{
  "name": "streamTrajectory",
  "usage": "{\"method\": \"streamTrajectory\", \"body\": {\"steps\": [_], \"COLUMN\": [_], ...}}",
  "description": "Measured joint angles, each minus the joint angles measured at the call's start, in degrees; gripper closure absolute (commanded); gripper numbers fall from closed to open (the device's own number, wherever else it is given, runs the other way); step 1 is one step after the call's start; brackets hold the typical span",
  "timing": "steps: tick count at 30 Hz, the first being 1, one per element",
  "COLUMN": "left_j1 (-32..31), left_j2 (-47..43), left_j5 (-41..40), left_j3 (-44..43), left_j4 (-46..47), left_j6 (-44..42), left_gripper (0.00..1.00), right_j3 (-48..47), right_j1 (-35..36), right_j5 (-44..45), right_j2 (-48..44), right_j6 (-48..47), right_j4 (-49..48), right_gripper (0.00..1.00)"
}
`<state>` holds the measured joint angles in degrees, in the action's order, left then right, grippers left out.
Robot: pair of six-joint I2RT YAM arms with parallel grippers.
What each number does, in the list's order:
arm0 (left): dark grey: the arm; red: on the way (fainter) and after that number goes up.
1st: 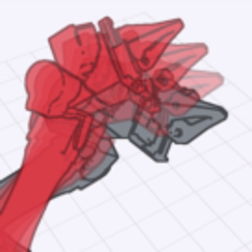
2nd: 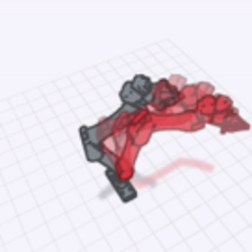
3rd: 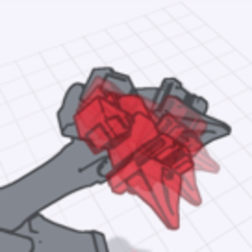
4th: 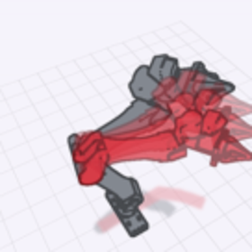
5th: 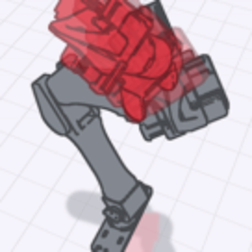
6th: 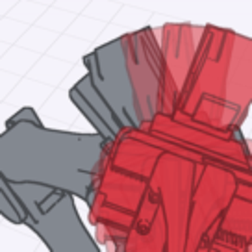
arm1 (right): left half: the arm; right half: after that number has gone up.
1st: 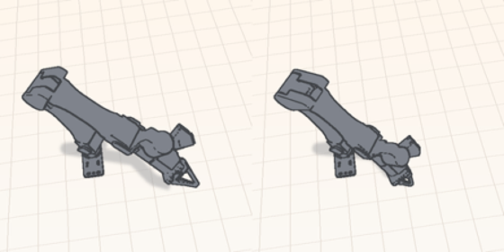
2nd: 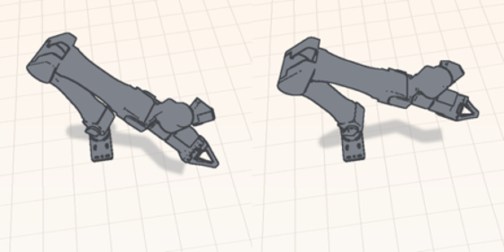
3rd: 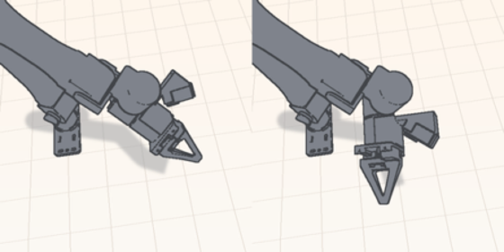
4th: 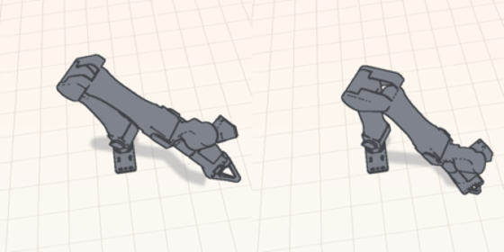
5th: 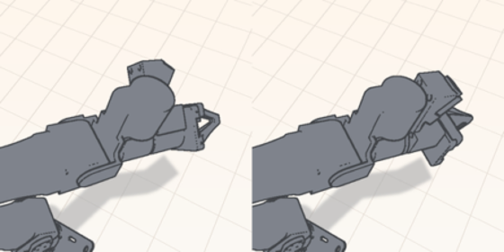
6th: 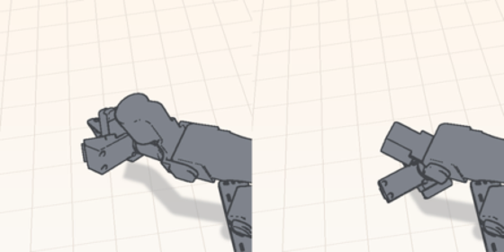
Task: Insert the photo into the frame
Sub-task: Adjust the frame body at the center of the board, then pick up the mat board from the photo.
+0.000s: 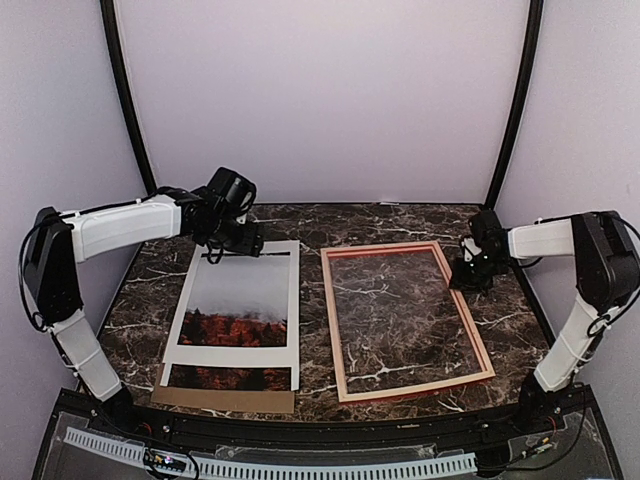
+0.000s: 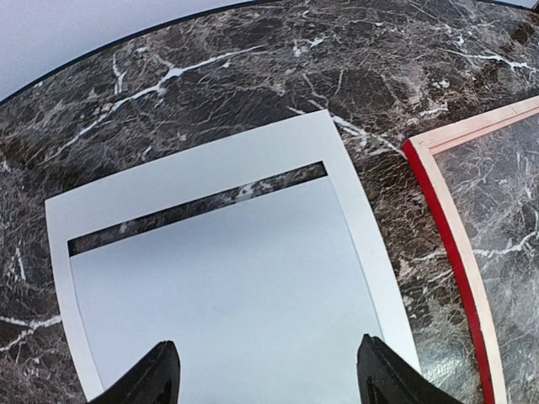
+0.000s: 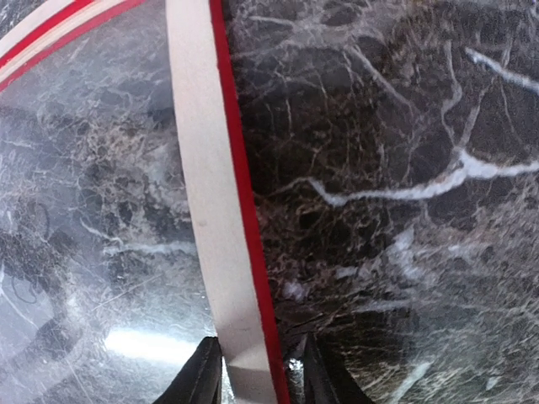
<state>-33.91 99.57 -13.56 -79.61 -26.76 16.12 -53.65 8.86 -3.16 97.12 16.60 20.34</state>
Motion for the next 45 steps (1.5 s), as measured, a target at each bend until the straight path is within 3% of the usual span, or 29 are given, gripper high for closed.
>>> {"method": "streamTrajectory", "body": {"steps": [3, 7, 12, 19, 28, 35, 45], "left_j1": [1.5, 5.2, 12.4, 21.5, 35.5, 39.0, 40.1], "left_j2": [-3.3, -7.1, -9.2, -11.6, -13.0, -9.9, -3.7], "left_j5": [0.4, 2.6, 7.9, 17.4, 27.9, 30.6, 31.1], "left_j3": [3.3, 7.8, 13.3, 20.5, 25.1, 23.9, 21.3], "left_j4": [0.0, 0.0, -0.1, -0.2, 1.4, 0.9, -0.5], "left_j6": [0.7, 1.6, 2.3, 2.5, 2.5, 1.0, -1.9], "left_gripper": [0.24, 0.24, 0.24, 0.24, 0.26, 0.26, 0.29], "right_j3": [-2.0, -3.0, -2.7, -2.9, -19.3, -32.2, -39.0], "right_j1": [-0.2, -0.1, 2.7, 18.3, 37.4, 43.7, 44.1], "right_j5": [0.7, 0.9, -0.4, -4.5, -7.5, -7.4, -6.0], "right_j2": [0.1, -2.2, -10.3, -12.0, 7.7, 22.3, 30.1], "right_j6": [-0.6, -0.5, 2.0, 9.8, 17.4, 19.5, 19.5], "right_j4": [1.0, 1.5, 1.4, -5.1, -10.4, -8.9, -4.6], "right_gripper": [0.44, 0.31, 0.23, 0.22, 0.24, 0.25, 0.3]}}
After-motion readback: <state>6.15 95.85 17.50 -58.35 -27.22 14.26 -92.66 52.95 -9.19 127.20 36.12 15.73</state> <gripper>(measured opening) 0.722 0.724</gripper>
